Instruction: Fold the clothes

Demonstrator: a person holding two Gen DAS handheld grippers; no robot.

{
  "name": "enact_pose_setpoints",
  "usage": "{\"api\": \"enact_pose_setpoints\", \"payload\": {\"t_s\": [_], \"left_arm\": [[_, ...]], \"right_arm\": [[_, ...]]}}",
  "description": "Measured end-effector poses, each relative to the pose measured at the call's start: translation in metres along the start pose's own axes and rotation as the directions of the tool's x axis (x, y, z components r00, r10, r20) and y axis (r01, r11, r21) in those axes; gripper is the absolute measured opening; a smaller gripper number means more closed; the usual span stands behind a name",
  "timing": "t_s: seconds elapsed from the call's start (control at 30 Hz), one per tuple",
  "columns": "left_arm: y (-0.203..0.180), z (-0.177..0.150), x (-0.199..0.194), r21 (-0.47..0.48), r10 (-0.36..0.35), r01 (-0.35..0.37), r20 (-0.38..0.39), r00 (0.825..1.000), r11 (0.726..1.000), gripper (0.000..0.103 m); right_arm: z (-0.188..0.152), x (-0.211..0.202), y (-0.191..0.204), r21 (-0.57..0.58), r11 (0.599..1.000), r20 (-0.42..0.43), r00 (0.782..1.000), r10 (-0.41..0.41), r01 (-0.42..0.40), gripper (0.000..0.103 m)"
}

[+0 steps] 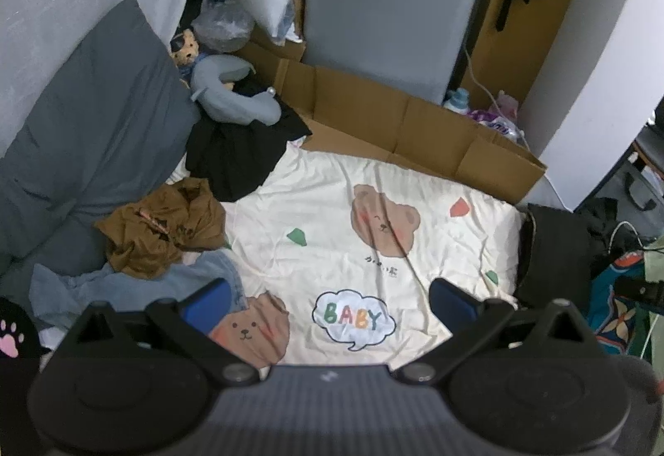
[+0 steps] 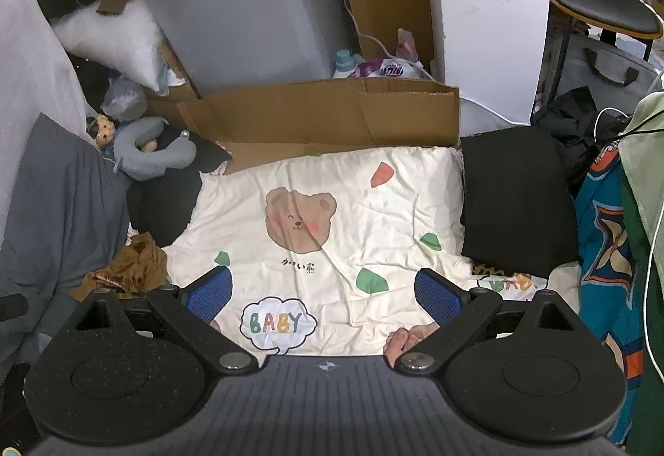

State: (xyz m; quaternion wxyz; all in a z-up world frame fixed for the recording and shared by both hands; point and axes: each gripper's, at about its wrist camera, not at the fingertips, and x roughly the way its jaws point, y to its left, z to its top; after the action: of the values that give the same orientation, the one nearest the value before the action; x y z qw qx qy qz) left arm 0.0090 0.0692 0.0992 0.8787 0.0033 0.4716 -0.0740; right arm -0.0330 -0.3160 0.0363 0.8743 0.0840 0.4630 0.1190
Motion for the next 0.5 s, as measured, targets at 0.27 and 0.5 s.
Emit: {"api": "enact_pose_setpoints", "payload": {"t_s": [0.27, 0.5], "left_arm": [[-0.023, -0.004, 0.021, 0.006, 0.012, -0.012, 0.006, 1.0, 1.0, 0.102], [-0.039, -0.012, 0.032, 0.014, 0.003, -0.003, 0.0, 1.0, 1.0, 0.102]], "right_arm": [[-0.004, 0.014, 0.005, -0.033, 0.999, -0.017, 1.0, 0.001, -0.001, 0.098], [-0.007, 0.018, 0.012, -0.082, 0.997, -0.036, 0.999, -0.014, 0.011, 0.098]]}}
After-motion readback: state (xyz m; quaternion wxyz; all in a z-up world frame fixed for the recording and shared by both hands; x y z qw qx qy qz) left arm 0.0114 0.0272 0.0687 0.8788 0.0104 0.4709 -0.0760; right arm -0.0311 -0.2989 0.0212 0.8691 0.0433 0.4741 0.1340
